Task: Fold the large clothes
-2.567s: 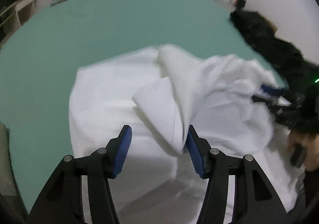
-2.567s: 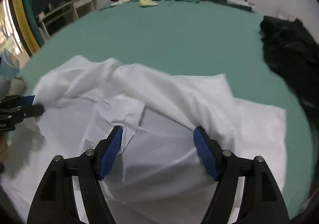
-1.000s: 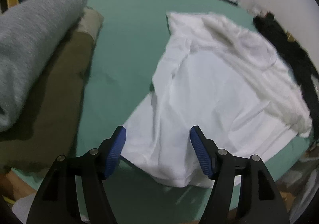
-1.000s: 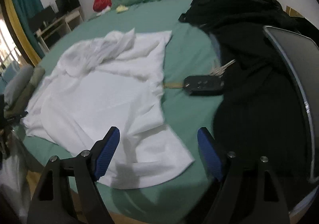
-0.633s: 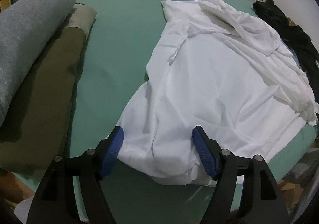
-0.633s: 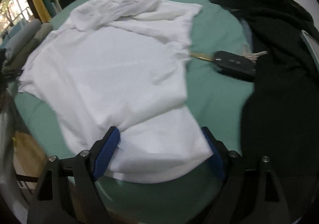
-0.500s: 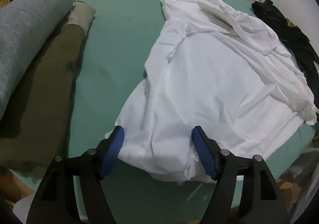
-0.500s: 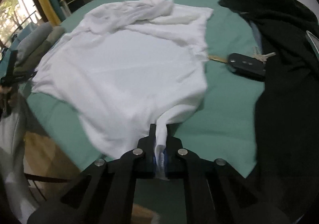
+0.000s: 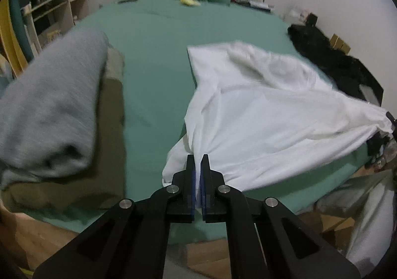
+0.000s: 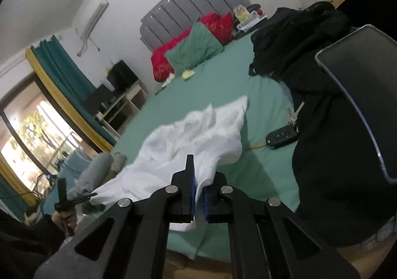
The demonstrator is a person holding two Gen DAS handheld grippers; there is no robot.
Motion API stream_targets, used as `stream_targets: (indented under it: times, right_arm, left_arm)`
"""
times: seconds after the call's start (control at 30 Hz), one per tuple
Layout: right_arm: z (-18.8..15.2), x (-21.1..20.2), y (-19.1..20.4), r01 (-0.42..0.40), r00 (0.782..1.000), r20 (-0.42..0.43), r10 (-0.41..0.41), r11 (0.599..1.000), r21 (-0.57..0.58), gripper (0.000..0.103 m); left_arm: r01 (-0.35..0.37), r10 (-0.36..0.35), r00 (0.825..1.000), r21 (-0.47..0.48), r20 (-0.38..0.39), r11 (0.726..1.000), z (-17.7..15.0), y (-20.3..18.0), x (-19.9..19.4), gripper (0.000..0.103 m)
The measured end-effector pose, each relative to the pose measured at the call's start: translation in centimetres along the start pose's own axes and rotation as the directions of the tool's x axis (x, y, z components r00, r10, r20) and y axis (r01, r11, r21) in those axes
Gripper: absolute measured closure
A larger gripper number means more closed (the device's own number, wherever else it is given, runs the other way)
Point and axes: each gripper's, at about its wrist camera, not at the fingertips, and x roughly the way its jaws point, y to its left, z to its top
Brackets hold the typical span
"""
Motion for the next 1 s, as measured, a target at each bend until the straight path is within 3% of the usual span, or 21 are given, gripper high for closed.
stream_targets:
  times: [0.33, 0.63, 0.77, 1.0]
  right_arm:
    - [-1.5, -3.2, 1.3, 0.083, 0.995, -0.055, -0.084, 0.996, -0.024, 0.097]
    - [-1.2, -5.2, 1.1, 0.085, 0.996, -0.013, -0.085, 0.996, 0.004, 0.097]
    - [1.5, -3.8, 0.3, 0.075, 0.997, 0.03, -0.075, 0.997, 0.017, 0.097]
    - [7.3, 2.6, -1.6, 0.084, 0.995, 0.048, -0.084, 0.996, -0.007, 0.097]
  left_arm:
    - [0.035, -0.035, 0.999, -0.017, 0.04, 0.999, -0.8, -0.4, -4.4, 0.1]
    - [0.134, -0.122, 0.986, -0.115, 0.112, 0.984, -1.0, -0.2, -8.4, 0.099]
    - [0.186, -0.158, 0.973, -0.17, 0.167, 0.968, 1.2, 0.3, -8.0, 0.099]
    - [0.157, -0.122, 0.971, -0.166, 0.205, 0.974, 8.2, 0.2, -2.6, 0.099]
